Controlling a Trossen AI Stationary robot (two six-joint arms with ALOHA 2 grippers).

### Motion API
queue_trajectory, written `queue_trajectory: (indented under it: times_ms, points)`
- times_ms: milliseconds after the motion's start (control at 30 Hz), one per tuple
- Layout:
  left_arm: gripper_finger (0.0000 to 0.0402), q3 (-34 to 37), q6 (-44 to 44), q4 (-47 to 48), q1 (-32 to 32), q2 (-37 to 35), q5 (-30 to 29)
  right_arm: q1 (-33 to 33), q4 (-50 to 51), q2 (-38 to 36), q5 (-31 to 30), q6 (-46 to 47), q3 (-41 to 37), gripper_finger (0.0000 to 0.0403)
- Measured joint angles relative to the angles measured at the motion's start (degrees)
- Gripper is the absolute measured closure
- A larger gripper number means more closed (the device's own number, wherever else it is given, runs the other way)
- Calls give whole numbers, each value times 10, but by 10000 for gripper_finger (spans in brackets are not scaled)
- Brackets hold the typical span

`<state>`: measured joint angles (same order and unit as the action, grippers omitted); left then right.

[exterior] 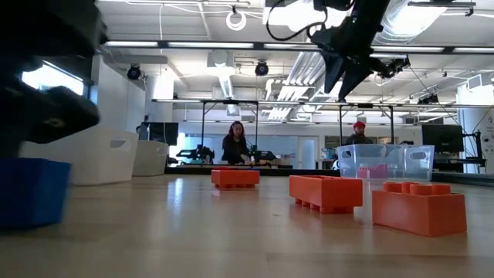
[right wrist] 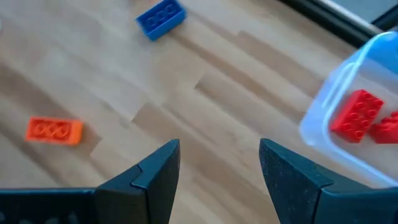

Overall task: Sort & place blocks by color
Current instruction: Put the blue game piece into the gray bin

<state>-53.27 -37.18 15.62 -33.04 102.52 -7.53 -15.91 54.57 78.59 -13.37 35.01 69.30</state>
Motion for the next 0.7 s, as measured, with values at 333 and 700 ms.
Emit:
queue_trajectory:
  times_ms: [333, 700]
  points:
    - [335, 1, 79, 68, 83, -76, -20, 104, -1, 0, 1, 51, 0, 197]
    - [333, 1, 150, 175, 169, -222, -86, 194, -18, 7, 52, 51, 0, 197]
